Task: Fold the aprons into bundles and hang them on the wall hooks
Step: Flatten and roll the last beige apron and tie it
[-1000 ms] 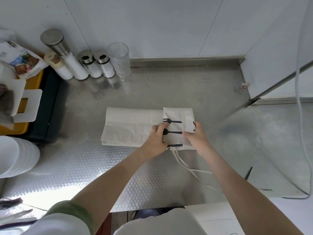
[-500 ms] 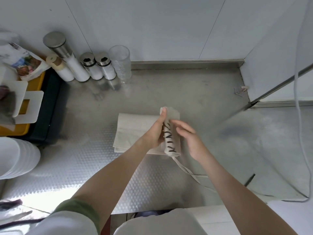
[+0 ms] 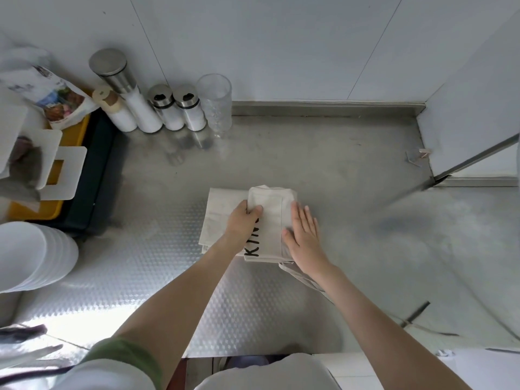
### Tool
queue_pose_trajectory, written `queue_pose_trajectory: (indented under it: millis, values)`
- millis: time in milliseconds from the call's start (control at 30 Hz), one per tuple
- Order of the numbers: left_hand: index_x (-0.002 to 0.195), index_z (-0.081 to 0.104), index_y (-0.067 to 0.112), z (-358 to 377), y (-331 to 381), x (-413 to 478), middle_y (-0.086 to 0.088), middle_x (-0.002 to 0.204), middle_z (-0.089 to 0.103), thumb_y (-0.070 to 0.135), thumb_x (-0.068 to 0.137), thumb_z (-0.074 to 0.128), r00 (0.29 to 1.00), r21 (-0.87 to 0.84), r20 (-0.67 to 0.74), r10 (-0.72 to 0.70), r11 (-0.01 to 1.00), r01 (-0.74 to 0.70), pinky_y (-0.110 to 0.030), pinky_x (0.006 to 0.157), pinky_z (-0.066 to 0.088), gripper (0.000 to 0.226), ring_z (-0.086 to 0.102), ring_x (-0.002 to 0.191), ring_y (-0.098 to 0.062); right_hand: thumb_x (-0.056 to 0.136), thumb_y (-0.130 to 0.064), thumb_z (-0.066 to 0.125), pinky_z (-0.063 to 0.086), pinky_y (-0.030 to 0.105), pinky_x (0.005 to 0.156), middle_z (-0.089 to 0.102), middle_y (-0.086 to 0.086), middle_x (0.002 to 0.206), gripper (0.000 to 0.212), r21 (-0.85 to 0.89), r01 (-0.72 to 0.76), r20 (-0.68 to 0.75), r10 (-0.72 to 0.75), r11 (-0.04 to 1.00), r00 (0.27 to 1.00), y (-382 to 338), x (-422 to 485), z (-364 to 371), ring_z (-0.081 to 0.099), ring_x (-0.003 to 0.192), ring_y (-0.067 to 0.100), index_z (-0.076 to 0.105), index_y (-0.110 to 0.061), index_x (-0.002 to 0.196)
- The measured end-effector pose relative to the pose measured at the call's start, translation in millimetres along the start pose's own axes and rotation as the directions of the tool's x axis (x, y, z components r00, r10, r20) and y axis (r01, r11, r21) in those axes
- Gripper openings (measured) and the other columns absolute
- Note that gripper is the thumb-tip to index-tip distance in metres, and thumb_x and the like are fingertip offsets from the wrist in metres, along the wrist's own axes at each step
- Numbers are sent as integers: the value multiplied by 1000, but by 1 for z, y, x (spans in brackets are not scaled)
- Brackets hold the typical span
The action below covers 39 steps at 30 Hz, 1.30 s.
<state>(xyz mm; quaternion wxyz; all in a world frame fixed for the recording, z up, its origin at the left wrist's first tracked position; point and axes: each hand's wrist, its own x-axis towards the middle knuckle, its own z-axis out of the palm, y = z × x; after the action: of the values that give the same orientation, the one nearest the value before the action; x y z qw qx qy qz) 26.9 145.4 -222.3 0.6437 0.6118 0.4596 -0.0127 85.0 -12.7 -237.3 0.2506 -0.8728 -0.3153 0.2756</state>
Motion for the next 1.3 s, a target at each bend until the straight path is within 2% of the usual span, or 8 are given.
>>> queue_pose_trajectory:
  millis: [233, 400, 533, 633, 733, 833, 1033, 1300]
  values:
    - [121, 58, 14, -12, 1, -3, -10, 110, 70, 23, 92, 63, 935, -341, 352, -45, 924, 173, -39, 79, 57, 30, 68, 98, -26, 85, -56, -6, -21, 31, 113, -27, -12, 150, 69, -116, -77, -30, 74, 990, 997, -4, 8, 13, -29, 135, 1, -27, -21, 140]
    - [110, 57, 13, -9, -6, 7, -4, 100, 68, 21, 91, 63, 997, -45, 80, 19, 999, -15, -39, 85, 54, 22, 65, 97, -26, 76, -55, -18, -18, 39, 114, -35, -10, 146, 73, -264, -157, -68, 144, 952, 987, -13, 15, 26, -24, 144, 14, -31, -21, 139]
    - [102, 61, 13, -5, 2, 13, -1, 93, 68, 48, 92, 55, 995, 172, -98, 7, 985, 10, -36, 83, 51, 38, 63, 88, -22, 96, -51, 7, -14, 40, 115, -5, -4, 161, 68, -326, -133, -45, 126, 936, 991, -22, 25, 23, -7, 148, 20, -3, -18, 154]
    - [101, 60, 12, -10, 3, 19, -4, 95, 67, 43, 98, 48, 997, 280, -57, 59, 959, -41, -36, 85, 49, 33, 62, 92, -25, 83, -53, 14, 21, 38, 107, 48, 8, 133, 74, -130, -121, -237, 87, 984, 968, -31, 36, 2, 38, 128, 31, 48, -13, 135]
    - [108, 63, 18, -26, 0, 25, 1, 102, 70, 39, 97, 53, 989, 165, 147, 32, 985, -56, -36, 91, 51, 27, 65, 100, -21, 90, -34, 46, 25, 36, 106, 46, 9, 141, 55, 15, -68, -212, 70, 998, 975, -28, 57, -23, 39, 128, 30, 43, -11, 140]
    - [110, 67, 21, -37, -5, 25, 3, 101, 74, 41, 93, 60, 966, 90, 259, 2, 996, -26, -40, 94, 52, 27, 69, 97, -16, 87, -14, 62, 37, 29, 103, 60, 4, 129, 45, 215, -141, 110, 120, 966, 987, -27, 69, -42, 53, 122, 20, 56, -21, 131]
    - [103, 71, 20, -35, -3, 21, 2, 97, 74, 49, 90, 60, 968, 140, 244, 59, 985, -96, -42, 91, 54, 33, 70, 92, -16, 77, -38, 65, 42, 36, 90, 69, 1, 89, 21, 91, -223, 302, 187, 971, 935, -19, 70, -43, 62, 94, 22, 64, -20, 87]
    - [87, 60, 22, -37, -4, 18, 9, 79, 62, 37, 86, 70, 969, 401, 224, 106, 896, -191, -16, 65, 48, 18, 60, 77, -12, 83, -26, 63, 36, 36, 77, 56, 0, 71, 28, -9, -300, 64, 299, 954, 952, -10, 60, -32, 56, 79, 24, 43, -16, 66]
